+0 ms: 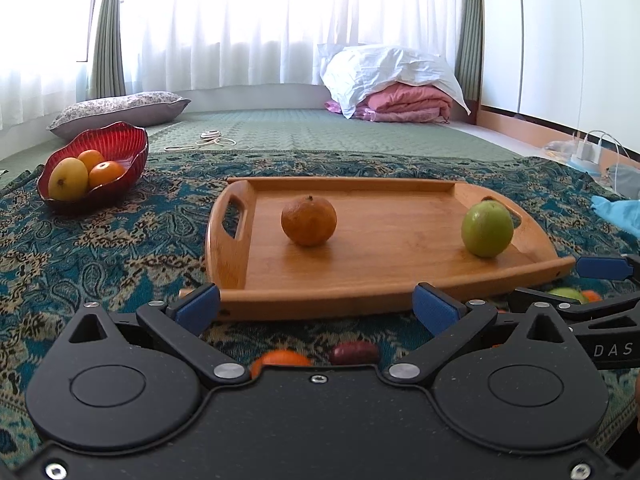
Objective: Organize fruits
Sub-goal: 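Withdraw both tools from the tray back toward the loose fruit, then grasp the second green apple with the right tool while the left tool grasps a mandarin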
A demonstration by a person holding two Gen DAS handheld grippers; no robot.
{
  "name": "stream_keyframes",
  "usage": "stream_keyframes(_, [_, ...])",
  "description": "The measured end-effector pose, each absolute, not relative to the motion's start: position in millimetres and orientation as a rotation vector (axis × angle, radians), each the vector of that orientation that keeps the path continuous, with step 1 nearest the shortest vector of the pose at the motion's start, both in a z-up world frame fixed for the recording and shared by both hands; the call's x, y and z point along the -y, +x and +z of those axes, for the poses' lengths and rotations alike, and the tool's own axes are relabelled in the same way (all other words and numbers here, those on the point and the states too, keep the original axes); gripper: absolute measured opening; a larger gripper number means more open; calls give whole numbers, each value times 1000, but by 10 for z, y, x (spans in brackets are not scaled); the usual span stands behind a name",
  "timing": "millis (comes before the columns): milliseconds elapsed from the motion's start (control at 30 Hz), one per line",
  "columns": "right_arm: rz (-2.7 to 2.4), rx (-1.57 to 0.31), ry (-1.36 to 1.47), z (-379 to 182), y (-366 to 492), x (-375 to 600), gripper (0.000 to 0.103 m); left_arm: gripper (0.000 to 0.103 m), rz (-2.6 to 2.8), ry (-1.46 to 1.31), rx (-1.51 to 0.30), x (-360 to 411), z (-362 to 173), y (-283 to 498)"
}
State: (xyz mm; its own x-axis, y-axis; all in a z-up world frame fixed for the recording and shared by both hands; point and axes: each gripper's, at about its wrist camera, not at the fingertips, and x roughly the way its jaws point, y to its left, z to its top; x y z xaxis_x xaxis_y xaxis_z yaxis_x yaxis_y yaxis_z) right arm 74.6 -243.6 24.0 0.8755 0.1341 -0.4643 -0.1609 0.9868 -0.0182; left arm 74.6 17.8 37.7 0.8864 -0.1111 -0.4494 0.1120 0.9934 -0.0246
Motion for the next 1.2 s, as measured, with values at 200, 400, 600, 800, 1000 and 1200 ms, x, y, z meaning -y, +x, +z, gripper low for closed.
stream_keyframes(200, [139, -464, -83, 158, 650, 2368, 103, 103, -102, 18, -478, -179, 237, 661])
stream_keyframes(400, [129, -452, -106, 82, 581, 2323, 103, 103, -88, 13, -500, -234, 145, 644])
stream_keyframes(600, [119, -435, -137, 53, 513, 2269, 103, 103, -82, -5, -500, -277, 116, 613])
stream_keyframes(800, [134, -416, -105, 75, 375, 2252, 103, 101, -81, -19, -495, -295, 108, 547])
stream_keyframes(1000, [125, -416, -92, 48, 299, 2241, 98, 90, -78, -21, -513, -289, 92, 487])
stream_keyframes(1200, [101, -414, -82, 30, 259, 2287, 84, 69, -77, -31, -537, -298, 72, 458])
